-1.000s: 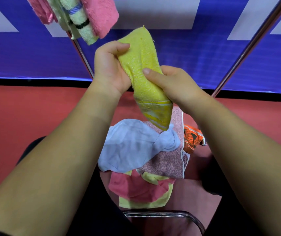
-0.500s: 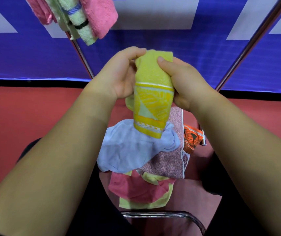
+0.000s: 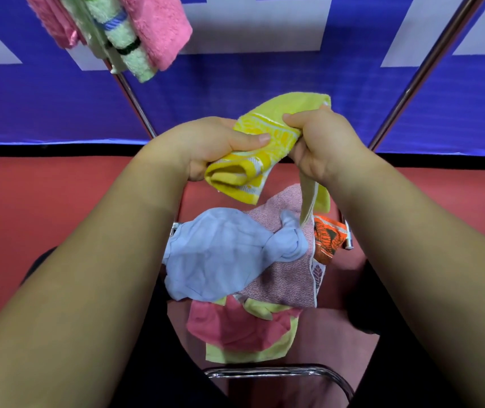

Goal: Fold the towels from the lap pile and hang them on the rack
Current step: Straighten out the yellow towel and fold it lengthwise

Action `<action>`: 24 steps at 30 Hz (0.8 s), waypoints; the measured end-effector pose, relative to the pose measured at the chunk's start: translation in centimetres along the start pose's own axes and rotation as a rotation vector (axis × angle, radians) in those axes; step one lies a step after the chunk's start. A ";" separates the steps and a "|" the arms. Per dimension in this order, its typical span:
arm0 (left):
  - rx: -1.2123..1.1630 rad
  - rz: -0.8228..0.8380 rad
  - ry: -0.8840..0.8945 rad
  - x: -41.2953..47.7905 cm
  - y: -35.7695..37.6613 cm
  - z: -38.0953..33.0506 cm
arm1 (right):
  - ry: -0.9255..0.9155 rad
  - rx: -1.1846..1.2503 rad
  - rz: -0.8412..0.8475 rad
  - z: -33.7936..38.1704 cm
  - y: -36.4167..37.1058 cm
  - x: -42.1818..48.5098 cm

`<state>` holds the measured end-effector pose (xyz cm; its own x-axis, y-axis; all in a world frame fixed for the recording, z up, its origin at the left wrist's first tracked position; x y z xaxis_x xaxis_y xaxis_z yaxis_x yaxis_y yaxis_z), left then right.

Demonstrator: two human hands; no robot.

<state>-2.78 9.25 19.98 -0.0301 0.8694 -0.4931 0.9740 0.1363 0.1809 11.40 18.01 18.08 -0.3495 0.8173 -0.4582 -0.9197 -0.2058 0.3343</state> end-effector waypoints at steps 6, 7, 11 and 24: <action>0.045 0.032 0.047 0.0 -0.2 -0.3 | 0.042 0.079 -0.042 -0.7 -0.9 1.1; 0.058 0.019 0.055 -0.1 -0.2 -0.3 | 0.044 0.099 -0.048 -0.7 -0.9 1.2; 0.134 -0.014 0.067 -0.4 -0.3 -0.6 | 0.039 0.156 -0.057 -1.1 -0.9 1.6; 0.867 0.033 -0.197 -2.1 -3.2 0.0 | 0.062 0.409 0.056 0.2 -1.8 0.8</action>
<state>-5.83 6.97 20.40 -0.0380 0.7582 -0.6509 0.8036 -0.3639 -0.4709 12.80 19.13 17.34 -0.4182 0.7746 -0.4745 -0.7568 -0.0081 0.6536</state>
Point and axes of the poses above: each hand's wrist, its own x-axis towards the middle knuckle, its own y-axis out of the palm, z = x × y, the point moved 6 cm from there along x, towards the middle knuckle, and after that the axes turned 10 degrees about -x, right-handed, at the moved point
